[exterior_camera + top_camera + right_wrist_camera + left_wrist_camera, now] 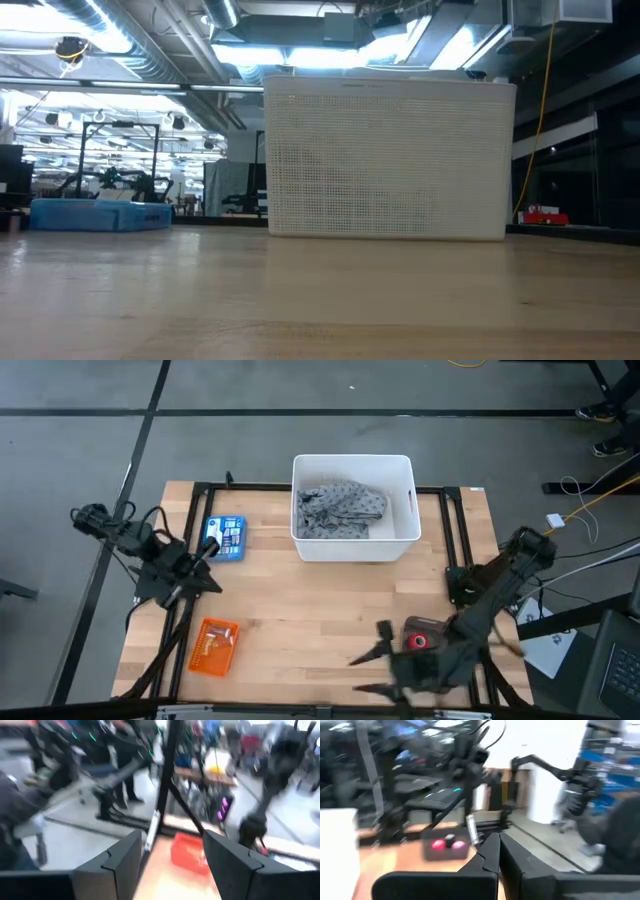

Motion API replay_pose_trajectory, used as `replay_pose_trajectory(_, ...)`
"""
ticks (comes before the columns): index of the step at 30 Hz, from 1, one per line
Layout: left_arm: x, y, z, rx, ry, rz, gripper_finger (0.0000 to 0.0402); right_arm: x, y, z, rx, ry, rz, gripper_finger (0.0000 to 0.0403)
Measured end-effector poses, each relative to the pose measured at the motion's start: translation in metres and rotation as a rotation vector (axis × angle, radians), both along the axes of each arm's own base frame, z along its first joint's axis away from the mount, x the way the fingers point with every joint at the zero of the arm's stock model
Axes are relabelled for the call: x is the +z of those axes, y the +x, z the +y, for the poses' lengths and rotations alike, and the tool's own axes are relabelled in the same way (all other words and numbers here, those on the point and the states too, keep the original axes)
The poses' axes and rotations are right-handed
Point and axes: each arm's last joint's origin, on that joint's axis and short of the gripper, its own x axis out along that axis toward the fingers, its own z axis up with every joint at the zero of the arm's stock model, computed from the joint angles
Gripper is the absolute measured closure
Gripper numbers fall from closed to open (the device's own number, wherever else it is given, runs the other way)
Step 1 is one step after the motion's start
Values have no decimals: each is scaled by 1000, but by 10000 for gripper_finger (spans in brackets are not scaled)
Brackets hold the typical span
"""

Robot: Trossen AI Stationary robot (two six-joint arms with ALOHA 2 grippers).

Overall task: Pick & Place Medicine items
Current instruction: Return to Home Position

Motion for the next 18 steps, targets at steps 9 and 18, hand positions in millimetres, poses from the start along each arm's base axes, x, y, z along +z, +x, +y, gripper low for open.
replay_pose_trajectory(9, -29, -5, -11, 12, 3, -59, 396, -39, -73, -48, 5, 103, -185, 191)
replay_pose_trajectory(18, -63, -17, -9, -73, 25, -92, 400, -62, -108, -67, -41, 145, -148, 191)
